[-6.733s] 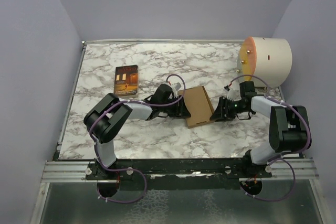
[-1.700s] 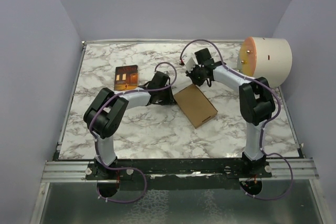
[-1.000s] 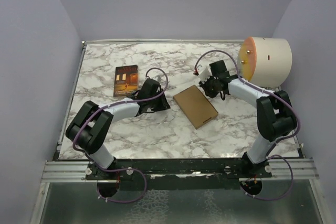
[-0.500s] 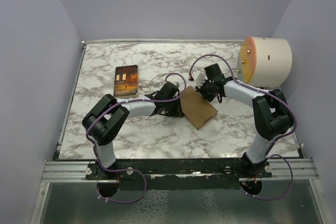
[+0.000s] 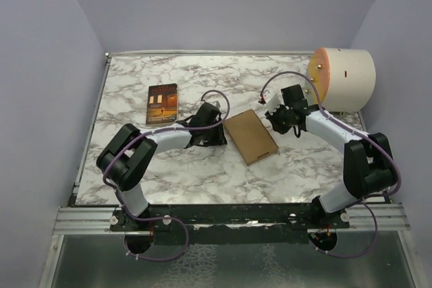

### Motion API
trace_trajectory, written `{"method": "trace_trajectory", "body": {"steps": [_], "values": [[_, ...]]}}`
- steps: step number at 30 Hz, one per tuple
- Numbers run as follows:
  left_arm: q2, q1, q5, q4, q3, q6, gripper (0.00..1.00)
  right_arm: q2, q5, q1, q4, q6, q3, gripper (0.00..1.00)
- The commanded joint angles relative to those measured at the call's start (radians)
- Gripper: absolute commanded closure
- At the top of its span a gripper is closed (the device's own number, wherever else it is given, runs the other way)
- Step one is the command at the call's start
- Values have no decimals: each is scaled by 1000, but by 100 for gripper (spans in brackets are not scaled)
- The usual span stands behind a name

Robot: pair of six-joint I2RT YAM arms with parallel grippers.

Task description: Fold the paper box

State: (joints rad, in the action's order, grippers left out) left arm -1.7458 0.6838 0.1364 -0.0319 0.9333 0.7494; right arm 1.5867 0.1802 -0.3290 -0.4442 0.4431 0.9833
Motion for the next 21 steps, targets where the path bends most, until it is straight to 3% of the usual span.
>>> {"method": "trace_trajectory", "body": {"steps": [1,6,11,21], "values": [[116,29,-34,7,-57,-2,72,-91,20,19,-27,35,-97,87],[163,106,-36,73,-150,91,72,-150,29,23,-24,40,-180,88],[124,168,-67,162,-188,179,73,-106,118,22,-51,42,-188,90],[-48,215,-48,152,18,149,74,-120,331,0,-102,75,-178,97]]}}
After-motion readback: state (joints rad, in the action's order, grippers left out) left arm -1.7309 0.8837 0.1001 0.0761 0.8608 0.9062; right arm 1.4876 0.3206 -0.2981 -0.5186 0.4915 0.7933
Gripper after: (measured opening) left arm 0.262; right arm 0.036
